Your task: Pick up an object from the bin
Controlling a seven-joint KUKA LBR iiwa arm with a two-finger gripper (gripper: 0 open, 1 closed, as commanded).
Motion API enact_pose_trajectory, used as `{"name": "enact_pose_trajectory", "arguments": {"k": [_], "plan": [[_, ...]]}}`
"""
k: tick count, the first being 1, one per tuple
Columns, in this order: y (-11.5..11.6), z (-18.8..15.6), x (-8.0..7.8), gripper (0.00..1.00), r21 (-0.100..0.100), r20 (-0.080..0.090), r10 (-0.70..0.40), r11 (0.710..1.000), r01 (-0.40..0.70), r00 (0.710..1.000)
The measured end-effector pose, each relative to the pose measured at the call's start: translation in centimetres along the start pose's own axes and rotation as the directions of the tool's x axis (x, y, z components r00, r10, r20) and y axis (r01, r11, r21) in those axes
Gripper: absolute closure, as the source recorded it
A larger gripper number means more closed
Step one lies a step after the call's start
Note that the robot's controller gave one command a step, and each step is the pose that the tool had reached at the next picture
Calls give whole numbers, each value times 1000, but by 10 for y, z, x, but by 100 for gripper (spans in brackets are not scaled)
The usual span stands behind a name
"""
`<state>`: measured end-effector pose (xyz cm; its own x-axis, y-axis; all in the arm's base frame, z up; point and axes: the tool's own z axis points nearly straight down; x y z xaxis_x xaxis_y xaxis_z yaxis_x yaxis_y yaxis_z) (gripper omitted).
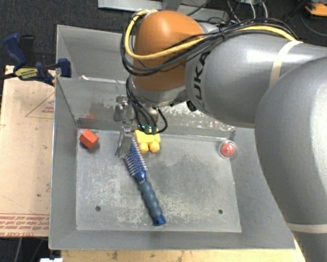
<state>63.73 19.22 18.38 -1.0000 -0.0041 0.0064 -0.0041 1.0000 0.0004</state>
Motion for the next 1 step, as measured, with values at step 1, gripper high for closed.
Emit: {"name": "enact_pose_trajectory", "arguments": {"k": [1], "plan": [[-65, 46, 26, 0, 3, 1, -16, 1000, 16, 1000]]}}
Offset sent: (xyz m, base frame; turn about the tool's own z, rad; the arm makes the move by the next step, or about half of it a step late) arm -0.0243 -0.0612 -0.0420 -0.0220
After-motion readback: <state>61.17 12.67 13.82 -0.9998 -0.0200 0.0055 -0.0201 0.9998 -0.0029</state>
